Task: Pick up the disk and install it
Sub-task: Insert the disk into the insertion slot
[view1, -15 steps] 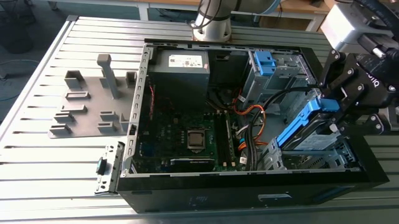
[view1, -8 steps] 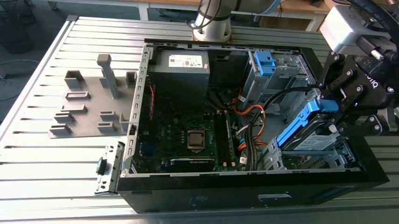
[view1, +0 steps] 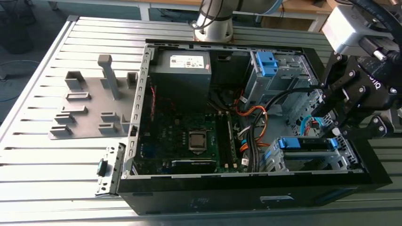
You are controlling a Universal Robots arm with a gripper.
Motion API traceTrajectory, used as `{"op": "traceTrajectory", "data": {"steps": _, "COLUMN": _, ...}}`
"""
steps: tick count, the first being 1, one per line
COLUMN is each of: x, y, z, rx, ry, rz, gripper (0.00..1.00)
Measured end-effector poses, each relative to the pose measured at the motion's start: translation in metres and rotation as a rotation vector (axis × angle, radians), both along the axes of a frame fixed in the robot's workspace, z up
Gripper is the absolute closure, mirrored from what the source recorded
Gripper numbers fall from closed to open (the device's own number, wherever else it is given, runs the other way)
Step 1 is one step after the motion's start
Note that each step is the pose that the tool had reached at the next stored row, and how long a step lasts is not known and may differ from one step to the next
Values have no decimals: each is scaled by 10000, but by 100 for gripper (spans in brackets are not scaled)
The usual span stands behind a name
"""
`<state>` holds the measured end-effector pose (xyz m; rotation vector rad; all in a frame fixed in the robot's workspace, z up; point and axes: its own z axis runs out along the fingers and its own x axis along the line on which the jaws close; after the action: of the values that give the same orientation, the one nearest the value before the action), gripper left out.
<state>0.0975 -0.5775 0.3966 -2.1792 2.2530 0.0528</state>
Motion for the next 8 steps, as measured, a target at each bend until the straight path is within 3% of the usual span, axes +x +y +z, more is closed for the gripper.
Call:
{"op": "traceTrajectory", "data": {"steps": 3, "x": 0, "y": 0, "z": -1, "rx": 0, "ry": 0, "rz": 0, "gripper": 57}}
{"op": "traceTrajectory", "data": {"steps": 5, "x": 0, "y": 0, "z": -2, "rx": 0, "ry": 0, "rz": 1, "gripper": 69}}
{"op": "traceTrajectory", "data": {"steps": 8, "x": 0, "y": 0, "z": -2, "rx": -1, "ry": 0, "rz": 0, "gripper": 75}}
